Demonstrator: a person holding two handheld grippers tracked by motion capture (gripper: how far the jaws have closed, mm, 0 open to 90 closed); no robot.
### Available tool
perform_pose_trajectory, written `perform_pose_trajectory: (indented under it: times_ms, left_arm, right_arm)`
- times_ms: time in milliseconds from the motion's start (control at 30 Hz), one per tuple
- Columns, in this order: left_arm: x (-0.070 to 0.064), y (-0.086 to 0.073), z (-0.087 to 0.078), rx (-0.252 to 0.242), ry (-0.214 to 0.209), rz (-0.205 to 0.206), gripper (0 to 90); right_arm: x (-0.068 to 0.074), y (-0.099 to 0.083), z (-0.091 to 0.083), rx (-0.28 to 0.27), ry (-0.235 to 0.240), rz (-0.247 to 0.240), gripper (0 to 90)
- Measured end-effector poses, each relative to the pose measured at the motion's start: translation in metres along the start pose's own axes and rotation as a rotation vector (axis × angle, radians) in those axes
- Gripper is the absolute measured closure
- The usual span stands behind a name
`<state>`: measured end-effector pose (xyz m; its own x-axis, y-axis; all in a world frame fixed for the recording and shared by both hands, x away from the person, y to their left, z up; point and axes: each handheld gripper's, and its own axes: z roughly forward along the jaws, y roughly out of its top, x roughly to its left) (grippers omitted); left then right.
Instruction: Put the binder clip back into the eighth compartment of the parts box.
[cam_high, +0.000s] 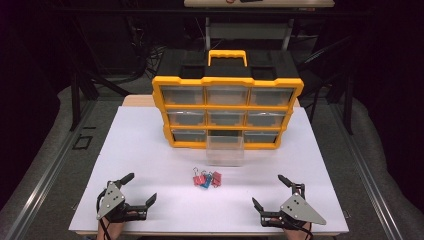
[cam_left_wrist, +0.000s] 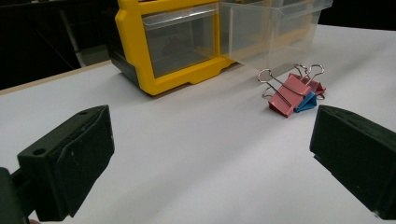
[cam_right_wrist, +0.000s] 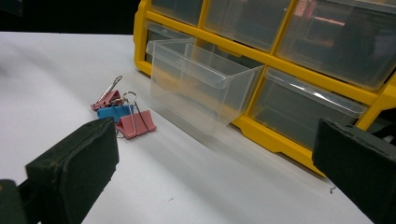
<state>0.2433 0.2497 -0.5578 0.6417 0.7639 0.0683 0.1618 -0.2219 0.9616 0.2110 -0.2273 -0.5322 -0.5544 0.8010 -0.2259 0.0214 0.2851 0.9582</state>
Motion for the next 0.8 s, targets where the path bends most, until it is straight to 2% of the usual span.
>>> perform_pose_trajectory:
  times_ms: [233,400,467,667,800]
  left_arm:
    - [0.002,0.001,0.001,-0.002,0.003,0.005,0.0]
    - [0.002,0.004,0.004,0.017,-0.009,0.020,0.0]
    - [0.002,0.006,0.006,0.018,-0.019,0.007,0.0]
    - [-0.002,0.010,0.018,0.083,-0.056,-0.002,0.0]
    - [-0.003,0.013,0.023,0.106,-0.084,-0.017,0.0]
  right_arm:
    - [0.000,0.000,0.001,0.007,0.011,0.001,0.1]
    - [0.001,0.000,0.001,0.005,0.016,0.000,0.2]
    - [0.001,0.000,0.002,0.007,0.018,0.001,0.2]
    - [0.000,-0.001,0.003,0.014,0.020,0.004,0.2]
    - [0.000,-0.001,0.005,0.015,0.026,0.007,0.2]
